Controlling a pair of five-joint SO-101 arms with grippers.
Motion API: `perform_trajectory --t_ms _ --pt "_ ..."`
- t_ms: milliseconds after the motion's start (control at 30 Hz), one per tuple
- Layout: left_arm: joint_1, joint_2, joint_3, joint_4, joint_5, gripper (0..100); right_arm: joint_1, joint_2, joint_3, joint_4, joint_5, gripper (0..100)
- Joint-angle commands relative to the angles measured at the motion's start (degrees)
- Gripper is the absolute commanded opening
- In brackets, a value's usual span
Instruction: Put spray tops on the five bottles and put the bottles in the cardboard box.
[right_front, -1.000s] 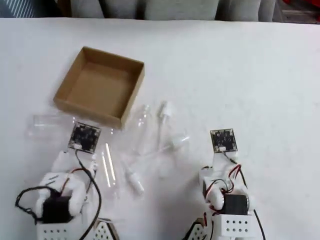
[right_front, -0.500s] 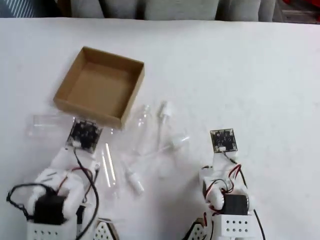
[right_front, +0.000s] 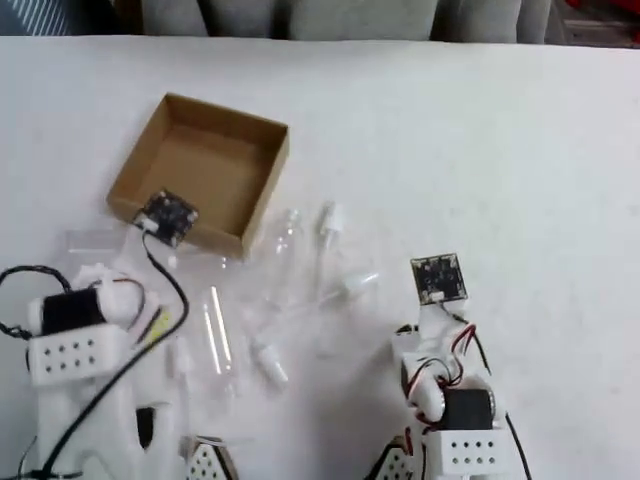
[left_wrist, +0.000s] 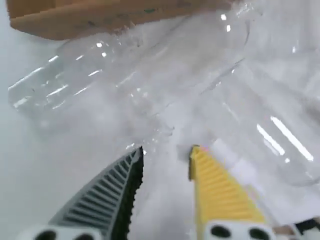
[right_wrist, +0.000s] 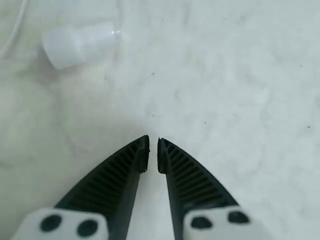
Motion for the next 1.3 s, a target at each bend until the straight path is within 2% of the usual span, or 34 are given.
perform_trajectory --t_ms 0,133,233,300,400,500,600,900,1267 --pt "-8.4 6.0 -3.5 -1.8 -17.7 23 0.4 -0.4 0.4 -0.9 0.8 1.7" --pt "-12.6 7.3 -3.2 -4.9 -28.2 23 0.4 -0.4 0.4 -0.9 0.8 1.7" --pt "-15.0 8.9 -3.4 -8.0 -32.6 24 0.5 -0.4 0.4 -0.9 0.8 1.7" --pt "-15.7 10.9 -3.5 -10.2 -34.7 28 0.5 -0.4 0.4 -0.9 0.8 1.7" --pt "-15.7 15.9 -5.3 -12.0 -34.9 33 0.5 -0.4 0.4 -0.9 0.8 1.7" --pt "-15.5 22.5 -10.0 -9.6 -35.5 34 0.5 -0.4 0.4 -0.9 0.8 1.7" --pt "-15.5 29.4 -14.4 -6.5 -39.6 34 1.0 -0.4 0.4 -0.9 0.8 1.7" --pt "-15.4 47.1 -21.3 -6.2 -41.8 34 2.9 -0.4 0.4 -0.9 0.8 1.7" --pt "-12.0 50.8 -21.0 -6.6 -41.6 33 2.9 -0.4 0.4 -0.8 0.8 1.7"
